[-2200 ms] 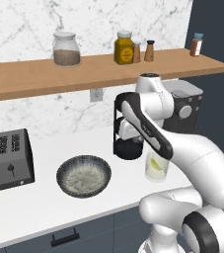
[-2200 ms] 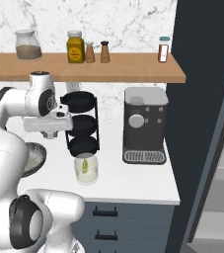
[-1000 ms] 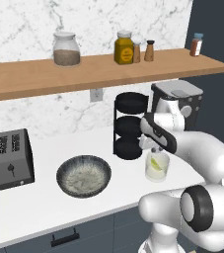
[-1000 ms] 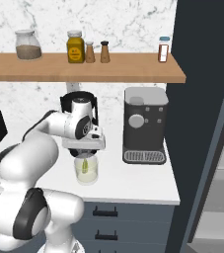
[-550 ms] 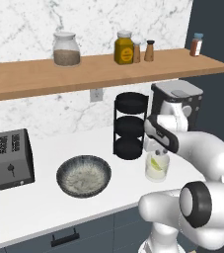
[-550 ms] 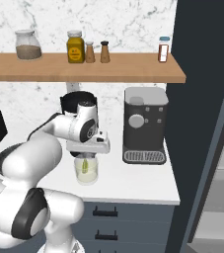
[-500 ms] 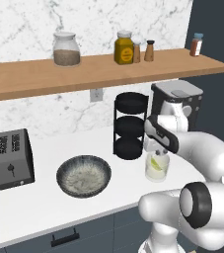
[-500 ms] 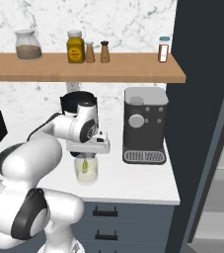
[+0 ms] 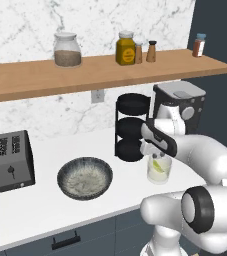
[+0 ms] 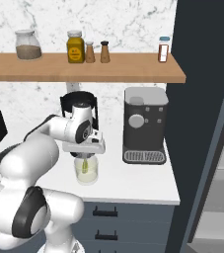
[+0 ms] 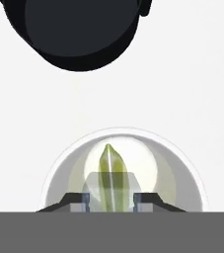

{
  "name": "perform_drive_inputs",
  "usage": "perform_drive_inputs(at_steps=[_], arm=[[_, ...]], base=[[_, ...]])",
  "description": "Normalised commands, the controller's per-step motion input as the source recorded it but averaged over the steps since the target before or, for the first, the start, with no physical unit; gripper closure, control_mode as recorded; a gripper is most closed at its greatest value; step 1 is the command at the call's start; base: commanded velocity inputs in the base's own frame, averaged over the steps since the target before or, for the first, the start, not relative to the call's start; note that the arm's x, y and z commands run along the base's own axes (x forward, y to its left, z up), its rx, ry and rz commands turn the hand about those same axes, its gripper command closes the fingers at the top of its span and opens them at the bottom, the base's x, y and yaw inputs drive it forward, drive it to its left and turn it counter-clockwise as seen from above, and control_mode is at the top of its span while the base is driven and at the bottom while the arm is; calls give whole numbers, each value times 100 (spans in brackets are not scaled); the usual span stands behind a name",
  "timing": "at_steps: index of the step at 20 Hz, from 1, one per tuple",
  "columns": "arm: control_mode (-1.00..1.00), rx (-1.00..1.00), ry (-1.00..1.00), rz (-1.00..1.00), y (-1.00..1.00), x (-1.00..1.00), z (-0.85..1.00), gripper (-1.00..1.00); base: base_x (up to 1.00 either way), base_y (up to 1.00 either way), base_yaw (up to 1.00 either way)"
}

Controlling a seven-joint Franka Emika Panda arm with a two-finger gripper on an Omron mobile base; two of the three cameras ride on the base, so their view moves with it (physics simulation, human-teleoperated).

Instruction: Grab a lemon wedge from the fridge and one ice cube from the ice bowl, and put them in the glass of lemonade.

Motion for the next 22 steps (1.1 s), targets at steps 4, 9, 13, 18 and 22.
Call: perform_drive_inputs(at_steps=[4,9,13,18,22], arm=[[-100,0,0,0,-4,0,0,100],[-100,0,0,0,0,0,0,-100],[-100,0,-1,0,0,0,0,-100],[-100,0,0,0,0,0,2,-100],[-100,0,-3,0,0,-15,50,-100]], base=[[0,0,0],[0,0,0],[0,0,0],[0,0,0],[0,0,0]])
